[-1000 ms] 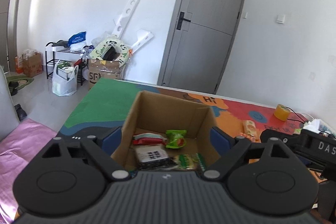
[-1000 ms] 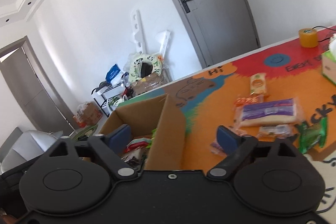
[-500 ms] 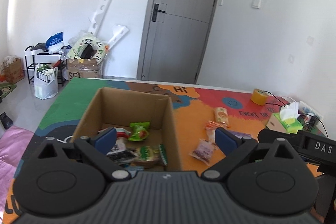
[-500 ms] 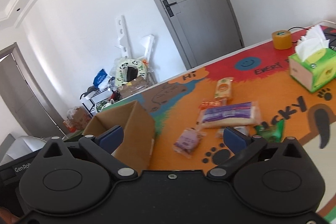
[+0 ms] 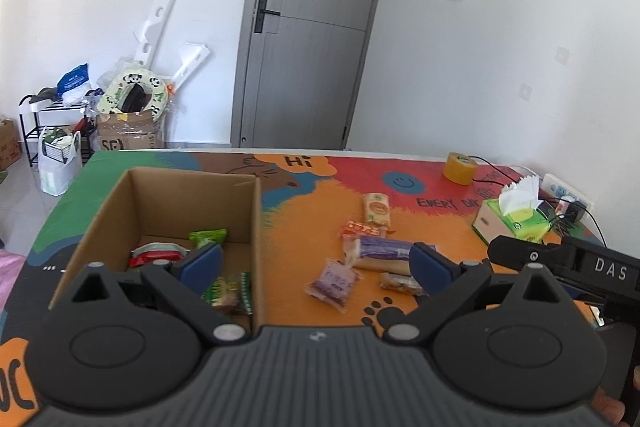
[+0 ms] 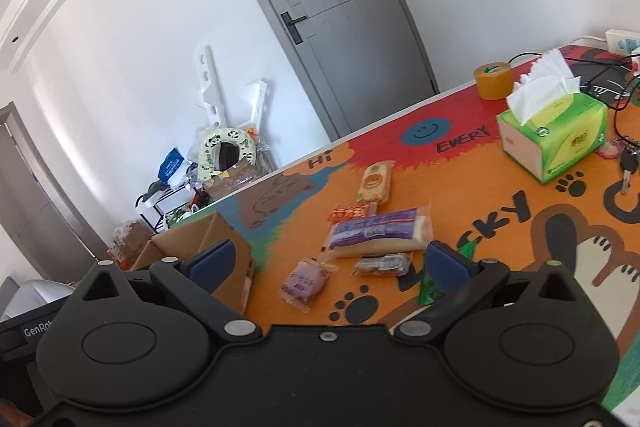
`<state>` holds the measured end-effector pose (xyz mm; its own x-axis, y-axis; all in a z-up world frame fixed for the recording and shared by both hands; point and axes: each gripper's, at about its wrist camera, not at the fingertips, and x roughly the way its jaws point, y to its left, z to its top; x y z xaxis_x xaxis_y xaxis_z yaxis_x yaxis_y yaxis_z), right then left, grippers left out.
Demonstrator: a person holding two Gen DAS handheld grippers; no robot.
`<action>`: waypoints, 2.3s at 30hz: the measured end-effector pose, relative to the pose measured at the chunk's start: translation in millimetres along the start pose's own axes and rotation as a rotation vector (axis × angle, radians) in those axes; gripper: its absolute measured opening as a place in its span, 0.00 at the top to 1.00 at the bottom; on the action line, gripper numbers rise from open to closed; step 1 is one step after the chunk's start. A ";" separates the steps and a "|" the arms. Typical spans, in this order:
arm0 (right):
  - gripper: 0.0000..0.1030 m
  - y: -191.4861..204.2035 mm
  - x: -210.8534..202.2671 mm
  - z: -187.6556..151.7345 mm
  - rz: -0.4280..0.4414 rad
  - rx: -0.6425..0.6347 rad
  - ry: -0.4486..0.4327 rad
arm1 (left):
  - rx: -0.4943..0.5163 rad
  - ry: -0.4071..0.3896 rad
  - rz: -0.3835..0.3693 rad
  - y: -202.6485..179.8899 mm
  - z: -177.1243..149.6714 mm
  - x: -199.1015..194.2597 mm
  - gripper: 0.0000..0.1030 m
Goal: Organize snacks
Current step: 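Move both open tools back toward the remaining snack pile, then grasp the purple-labelled pastry pack with left tool while right tool grasps the green bag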
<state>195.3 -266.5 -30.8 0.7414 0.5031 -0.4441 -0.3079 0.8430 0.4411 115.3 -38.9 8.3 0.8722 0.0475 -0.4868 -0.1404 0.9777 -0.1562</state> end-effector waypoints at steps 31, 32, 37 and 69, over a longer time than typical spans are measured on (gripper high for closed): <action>0.19 -82.4 58.3 -14.7 -0.084 0.106 0.114 | 0.075 0.124 -0.017 -51.9 -17.0 96.4 0.13; 0.20 -83.7 61.2 -15.4 -0.091 0.103 0.117 | 0.082 0.130 -0.017 -53.8 -18.2 100.6 0.16; 0.26 -90.6 74.7 -17.0 -0.103 0.113 0.133 | 0.093 0.158 0.005 -55.2 -21.8 123.5 0.21; 0.64 -77.8 88.5 -28.5 -0.119 0.045 0.132 | 0.073 0.224 0.053 -45.3 -50.3 163.5 0.67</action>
<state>267.8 -282.1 -126.6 0.6856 0.4235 -0.5921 -0.1936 0.8901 0.4125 240.7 -85.8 -107.4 0.7379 0.0603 -0.6722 -0.1417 0.9876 -0.0669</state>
